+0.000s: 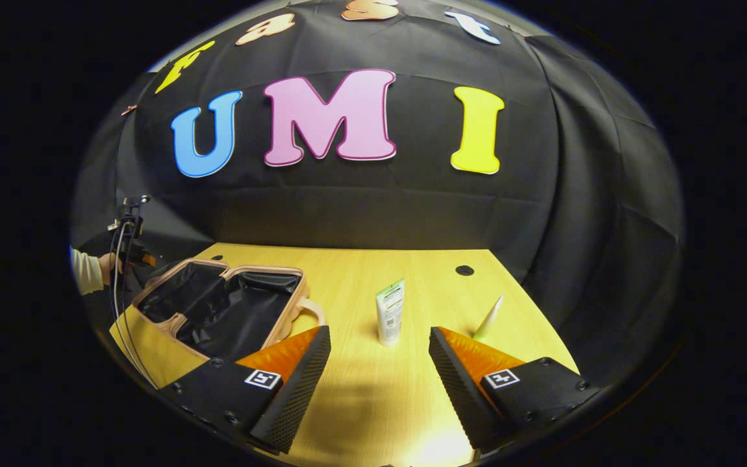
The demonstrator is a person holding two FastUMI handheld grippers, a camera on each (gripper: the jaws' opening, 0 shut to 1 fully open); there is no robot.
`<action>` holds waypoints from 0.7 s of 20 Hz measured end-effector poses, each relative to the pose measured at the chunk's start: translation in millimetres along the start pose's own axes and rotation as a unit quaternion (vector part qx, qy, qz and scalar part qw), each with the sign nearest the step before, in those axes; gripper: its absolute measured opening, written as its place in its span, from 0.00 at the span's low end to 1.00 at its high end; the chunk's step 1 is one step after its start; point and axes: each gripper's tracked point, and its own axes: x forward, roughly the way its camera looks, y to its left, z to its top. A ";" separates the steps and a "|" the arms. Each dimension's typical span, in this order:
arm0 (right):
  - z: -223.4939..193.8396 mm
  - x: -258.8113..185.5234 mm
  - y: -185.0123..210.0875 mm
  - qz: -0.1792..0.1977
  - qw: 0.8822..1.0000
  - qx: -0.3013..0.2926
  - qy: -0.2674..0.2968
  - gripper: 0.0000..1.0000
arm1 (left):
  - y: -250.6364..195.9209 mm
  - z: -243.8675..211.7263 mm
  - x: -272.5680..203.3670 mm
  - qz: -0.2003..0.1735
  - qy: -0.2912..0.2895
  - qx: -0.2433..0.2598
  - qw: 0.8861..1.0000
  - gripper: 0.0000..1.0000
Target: First open the suitcase, pack the skin care products into it, and then close the suitcase.
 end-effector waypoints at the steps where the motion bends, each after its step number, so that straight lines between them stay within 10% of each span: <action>1: 2.4 0.9 -6.7 -0.007 1.000 0.003 -0.001 0.97 | -7.4 14.5 -21.6 -0.003 -0.025 -0.002 1.000 0.78; 2: 4.2 1.7 -14.0 -0.014 1.000 0.007 -0.002 0.97 | -17.3 34.0 -42.6 -0.009 -0.054 0.002 0.998 0.95; 8: 24.2 7.3 -67.7 -0.060 0.997 0.037 -0.016 0.97 | -127.4 98.3 -224.7 -0.089 -0.187 0.029 0.978 0.94; 14: 17.7 17.9 -101.2 -0.071 0.995 0.068 -0.003 0.97 | -312.7 44.0 -339.5 -0.213 -0.187 0.025 0.959 0.98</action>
